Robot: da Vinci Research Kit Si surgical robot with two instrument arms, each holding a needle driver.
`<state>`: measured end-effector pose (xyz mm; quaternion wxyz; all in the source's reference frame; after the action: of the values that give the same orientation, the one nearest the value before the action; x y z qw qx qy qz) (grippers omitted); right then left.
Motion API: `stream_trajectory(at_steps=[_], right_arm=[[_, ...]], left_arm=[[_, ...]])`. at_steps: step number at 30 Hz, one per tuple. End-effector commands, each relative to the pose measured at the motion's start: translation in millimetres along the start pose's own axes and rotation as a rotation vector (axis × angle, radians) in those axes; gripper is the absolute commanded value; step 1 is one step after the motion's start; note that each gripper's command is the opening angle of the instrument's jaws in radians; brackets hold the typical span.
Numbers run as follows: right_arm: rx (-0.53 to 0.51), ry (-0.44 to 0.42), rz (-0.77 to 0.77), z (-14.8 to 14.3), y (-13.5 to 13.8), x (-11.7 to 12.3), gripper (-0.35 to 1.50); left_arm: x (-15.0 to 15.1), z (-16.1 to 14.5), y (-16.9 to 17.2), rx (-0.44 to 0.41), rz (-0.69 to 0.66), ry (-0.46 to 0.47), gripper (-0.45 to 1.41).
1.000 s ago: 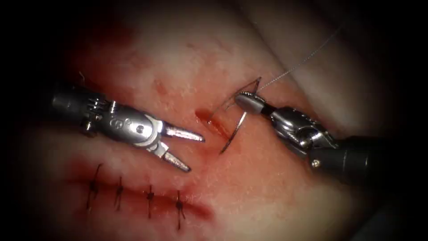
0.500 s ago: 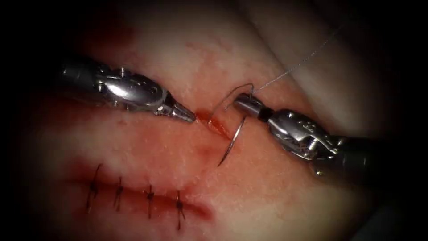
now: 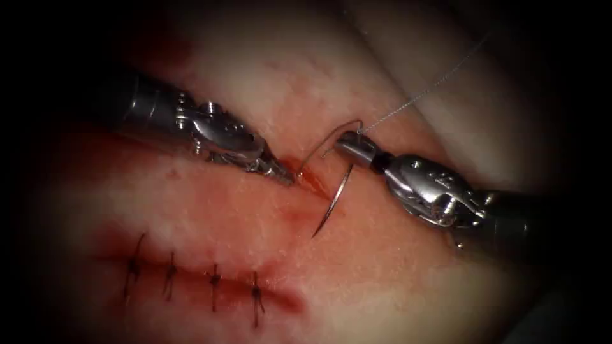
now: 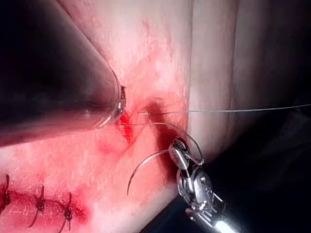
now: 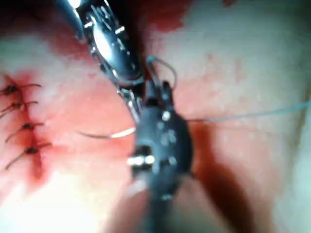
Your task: Wound Closure
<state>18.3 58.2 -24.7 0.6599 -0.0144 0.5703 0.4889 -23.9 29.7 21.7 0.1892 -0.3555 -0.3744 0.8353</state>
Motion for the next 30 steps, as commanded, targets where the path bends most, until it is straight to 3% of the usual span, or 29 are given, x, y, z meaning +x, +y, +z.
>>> stream_trajectory(at_steps=[1, 8, 15, 19, 22, 25, 30], right_arm=[[0.000, -0.001, -0.011, 0.5, -0.2, -0.7, -0.35], [-0.007, -0.010, -0.048, 0.9, -0.7, -0.9, -0.35], [-0.010, -0.027, -0.109, 1.3, -1.1, -1.1, -0.35], [-0.007, -0.035, -0.122, 1.5, -1.3, -1.3, -0.35], [-0.007, -0.035, -0.134, 1.6, -1.3, -1.3, -0.35], [-0.007, -0.039, -0.176, 1.7, -1.1, -1.4, -0.35], [-0.004, -0.044, -0.253, 2.2, -0.1, -2.0, -0.35]], left_arm=[[0.2, 1.0, -0.4, 0.001, 0.000, 0.000, -0.35], [0.2, 2.5, -1.0, -0.009, 0.002, -0.027, -0.35], [0.1, 4.8, -1.8, 0.016, -0.008, -0.190, -0.35], [0.6, 5.4, -2.2, -0.014, -0.017, -0.264, -0.35], [1.0, 5.4, -2.4, -0.035, -0.071, -0.298, -0.18], [1.8, 5.0, -2.5, -0.083, -0.104, -0.326, 0.15], [2.2, 4.5, -2.3, -0.153, -0.092, -0.341, 0.30]])
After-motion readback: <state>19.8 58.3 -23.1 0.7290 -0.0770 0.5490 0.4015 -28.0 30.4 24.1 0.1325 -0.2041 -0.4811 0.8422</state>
